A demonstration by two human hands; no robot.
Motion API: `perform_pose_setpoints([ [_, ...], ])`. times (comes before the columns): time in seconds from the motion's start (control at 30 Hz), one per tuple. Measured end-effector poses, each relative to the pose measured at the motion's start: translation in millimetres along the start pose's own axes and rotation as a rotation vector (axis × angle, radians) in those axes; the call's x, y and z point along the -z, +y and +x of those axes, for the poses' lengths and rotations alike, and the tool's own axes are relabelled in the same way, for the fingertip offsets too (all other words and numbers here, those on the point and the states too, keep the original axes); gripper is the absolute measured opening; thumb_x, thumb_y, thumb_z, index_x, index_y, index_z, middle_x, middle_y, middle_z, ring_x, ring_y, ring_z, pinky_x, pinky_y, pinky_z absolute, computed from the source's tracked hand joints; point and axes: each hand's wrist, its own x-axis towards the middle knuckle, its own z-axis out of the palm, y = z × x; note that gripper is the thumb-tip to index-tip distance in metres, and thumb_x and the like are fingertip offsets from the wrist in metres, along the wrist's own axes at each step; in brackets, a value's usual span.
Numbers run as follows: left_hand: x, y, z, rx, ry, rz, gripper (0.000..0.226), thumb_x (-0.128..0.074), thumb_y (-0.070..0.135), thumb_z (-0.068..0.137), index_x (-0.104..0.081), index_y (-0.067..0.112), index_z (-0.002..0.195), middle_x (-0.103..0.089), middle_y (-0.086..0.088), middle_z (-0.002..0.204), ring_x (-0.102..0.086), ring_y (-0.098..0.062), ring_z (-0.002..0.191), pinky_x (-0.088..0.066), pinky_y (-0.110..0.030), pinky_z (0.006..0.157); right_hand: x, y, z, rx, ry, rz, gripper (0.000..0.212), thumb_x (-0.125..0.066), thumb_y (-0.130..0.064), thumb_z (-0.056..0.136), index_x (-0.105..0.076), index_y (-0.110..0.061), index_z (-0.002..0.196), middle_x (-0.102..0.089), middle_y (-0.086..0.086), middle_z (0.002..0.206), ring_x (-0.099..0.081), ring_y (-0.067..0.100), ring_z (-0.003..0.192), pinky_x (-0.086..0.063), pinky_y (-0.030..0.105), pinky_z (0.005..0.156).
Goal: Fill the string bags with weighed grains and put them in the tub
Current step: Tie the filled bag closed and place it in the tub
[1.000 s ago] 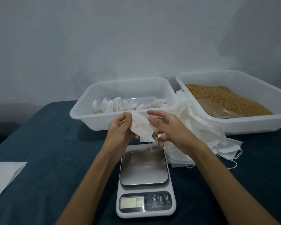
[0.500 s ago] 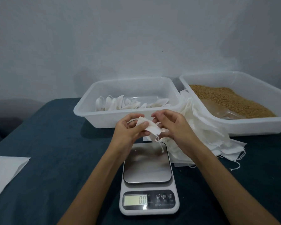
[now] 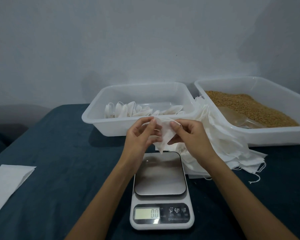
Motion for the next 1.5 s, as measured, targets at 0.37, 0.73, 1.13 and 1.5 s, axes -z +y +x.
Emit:
perform_pose_setpoints([
  [0.37,11,-10,3,-0.191,0.065,0.359,0.015,-0.066,0.017,0.101,-0.074,0.008,0.092,-0.062,-0.008,0.072,-0.048,-0.011,0.060,-0.041,-0.022,0.052,-1,-1,-1,-0.019,0.002,-0.017,0.018,-0.066,-0.018,0.097,-0.075,-0.010,0.110,-0.077,0.002,0.103,-0.073,0.016,0.097,-0.058,0.026,0.073],
  [0.73,9,-11,1,-0.246,0.161,0.455,0.021,-0.079,0.018,0.092,-0.067,0.028,0.105,-0.062,0.010,0.092,-0.050,-0.010,0.063,-0.047,-0.019,0.058,8,-4,-2,-0.225,-0.119,0.099,0.005,-0.076,-0.011,0.088,-0.074,-0.010,0.084,-0.072,0.010,0.082,-0.064,0.018,0.074,-0.051,0.026,0.069],
  [1.13,-3,-10,-9,-0.247,-0.024,0.373,0.010,-0.072,0.018,0.098,-0.073,0.010,0.093,-0.073,-0.008,0.087,-0.069,-0.032,0.079,-0.061,-0.039,0.058,11,-5,0,-0.311,-0.167,0.266,0.024,-0.075,-0.025,0.089,-0.077,-0.004,0.100,-0.069,0.010,0.089,-0.062,0.023,0.086,-0.055,0.030,0.079],
  [1.5,-4,-8,-7,-0.178,0.013,0.320,0.019,-0.065,0.015,0.102,-0.068,0.000,0.091,-0.067,-0.014,0.080,-0.065,-0.024,0.071,-0.060,-0.037,0.056,7,-5,-3,-0.175,-0.153,0.056,0.016,-0.073,-0.023,0.092,-0.078,-0.008,0.093,-0.065,0.002,0.075,-0.053,0.016,0.068,-0.049,0.027,0.071],
])
